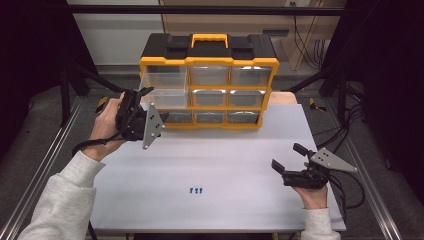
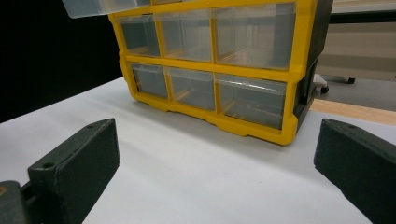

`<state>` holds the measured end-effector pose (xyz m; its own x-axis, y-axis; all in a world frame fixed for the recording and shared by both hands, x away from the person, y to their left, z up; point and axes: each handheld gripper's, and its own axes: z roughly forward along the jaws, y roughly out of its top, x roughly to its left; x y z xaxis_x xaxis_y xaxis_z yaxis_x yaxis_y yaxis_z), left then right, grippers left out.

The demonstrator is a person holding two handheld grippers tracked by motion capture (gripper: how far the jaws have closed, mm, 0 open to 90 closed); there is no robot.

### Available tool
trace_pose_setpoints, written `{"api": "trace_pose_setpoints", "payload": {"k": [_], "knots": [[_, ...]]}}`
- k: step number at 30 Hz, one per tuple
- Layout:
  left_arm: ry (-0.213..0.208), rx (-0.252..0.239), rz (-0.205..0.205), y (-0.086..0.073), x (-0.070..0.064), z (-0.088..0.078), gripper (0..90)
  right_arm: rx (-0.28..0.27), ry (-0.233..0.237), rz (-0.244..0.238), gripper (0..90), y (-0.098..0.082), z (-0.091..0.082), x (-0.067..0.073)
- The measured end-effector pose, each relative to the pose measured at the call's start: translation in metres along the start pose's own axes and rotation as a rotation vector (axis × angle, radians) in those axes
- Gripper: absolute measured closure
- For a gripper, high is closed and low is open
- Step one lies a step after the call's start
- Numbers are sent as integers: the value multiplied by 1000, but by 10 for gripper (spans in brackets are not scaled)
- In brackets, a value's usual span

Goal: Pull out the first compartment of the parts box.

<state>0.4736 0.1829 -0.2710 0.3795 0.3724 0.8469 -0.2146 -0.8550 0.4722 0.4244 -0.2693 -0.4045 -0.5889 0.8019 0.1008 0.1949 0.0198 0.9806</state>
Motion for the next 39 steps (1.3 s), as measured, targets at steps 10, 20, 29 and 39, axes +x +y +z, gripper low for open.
{"api": "trace_pose_setpoints", "payload": {"k": [10,20,29,39], "knots": [[-121,-28,-226,-13,0,-5,106,10,0,1,5,0,0,0],[-178,-77,-399,-28,-6,-14,80,6,-1,8,5,0,0,1],[-195,-94,-543,-50,-13,-20,78,3,0,0,6,0,0,0],[-229,-106,-685,-71,-33,-25,67,9,-3,3,5,1,-1,1]]}}
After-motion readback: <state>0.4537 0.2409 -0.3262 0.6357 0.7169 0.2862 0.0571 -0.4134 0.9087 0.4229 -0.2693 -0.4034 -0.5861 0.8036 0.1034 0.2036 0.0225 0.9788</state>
